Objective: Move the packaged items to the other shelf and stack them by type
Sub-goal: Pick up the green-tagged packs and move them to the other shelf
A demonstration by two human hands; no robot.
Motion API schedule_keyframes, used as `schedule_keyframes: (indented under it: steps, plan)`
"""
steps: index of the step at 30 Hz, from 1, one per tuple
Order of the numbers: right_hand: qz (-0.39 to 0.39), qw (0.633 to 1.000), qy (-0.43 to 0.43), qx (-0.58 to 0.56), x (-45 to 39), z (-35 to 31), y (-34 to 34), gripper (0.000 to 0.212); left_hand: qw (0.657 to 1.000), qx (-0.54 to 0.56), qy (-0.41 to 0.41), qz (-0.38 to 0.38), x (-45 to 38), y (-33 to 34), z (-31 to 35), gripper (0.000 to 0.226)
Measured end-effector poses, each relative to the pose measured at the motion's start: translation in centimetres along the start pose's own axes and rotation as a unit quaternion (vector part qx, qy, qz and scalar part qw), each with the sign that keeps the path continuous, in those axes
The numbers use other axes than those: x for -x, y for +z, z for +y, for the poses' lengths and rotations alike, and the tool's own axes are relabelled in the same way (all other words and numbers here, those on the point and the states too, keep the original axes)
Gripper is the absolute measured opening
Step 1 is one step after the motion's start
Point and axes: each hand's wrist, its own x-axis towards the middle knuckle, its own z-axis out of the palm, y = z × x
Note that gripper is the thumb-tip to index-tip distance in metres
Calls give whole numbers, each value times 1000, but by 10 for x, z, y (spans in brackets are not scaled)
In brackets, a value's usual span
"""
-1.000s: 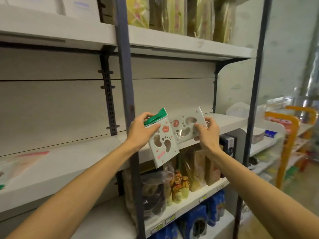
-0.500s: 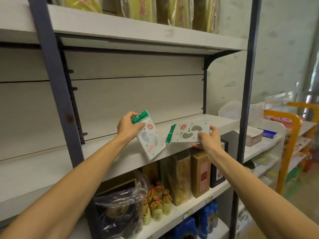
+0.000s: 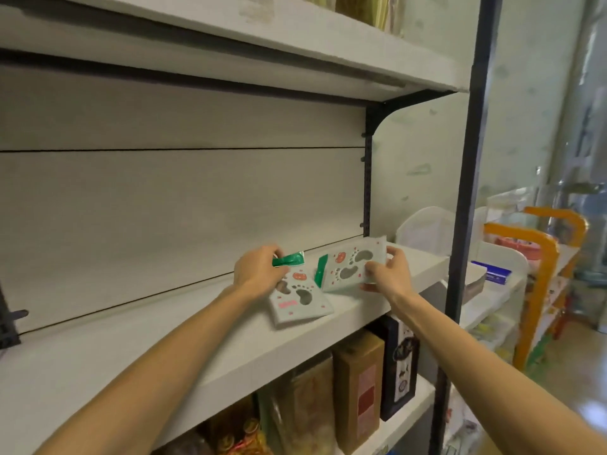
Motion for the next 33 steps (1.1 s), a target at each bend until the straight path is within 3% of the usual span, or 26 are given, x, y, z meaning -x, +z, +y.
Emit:
schedule_keyframes:
  steps: [8, 15, 18, 21, 25, 28, 31, 33]
  plan:
    - [58, 961, -65, 261, -86, 28, -24, 38, 981, -179, 72, -21, -65, 81, 26, 16]
    - [71, 867, -111, 481, -154, 53, -57, 70, 963, -256, 70, 41, -94, 120, 55, 36]
    - [30, 850, -107, 515, -179, 55, -69, 75, 960, -273, 60, 30, -99, 127, 74, 19]
    - [2, 854, -139, 502, -204, 54, -78, 70, 970, -239, 35, 18, -100, 132, 89, 23]
    - [-78, 937, -118, 318, -225, 55, -87, 50, 970, -240, 38, -34, -100, 136, 102, 48]
    - [-99, 972, -79, 199, -235, 59, -86, 43, 971, -205, 27, -120, -96, 138, 114, 65]
    - [-114, 988, -40, 95, -248, 67, -81, 44, 970, -125, -33, -208, -92, 143, 130, 56]
    - [-108, 992, -42, 53, -252, 68, -82, 45, 960, -152, -64, -227, -92, 146, 143, 60]
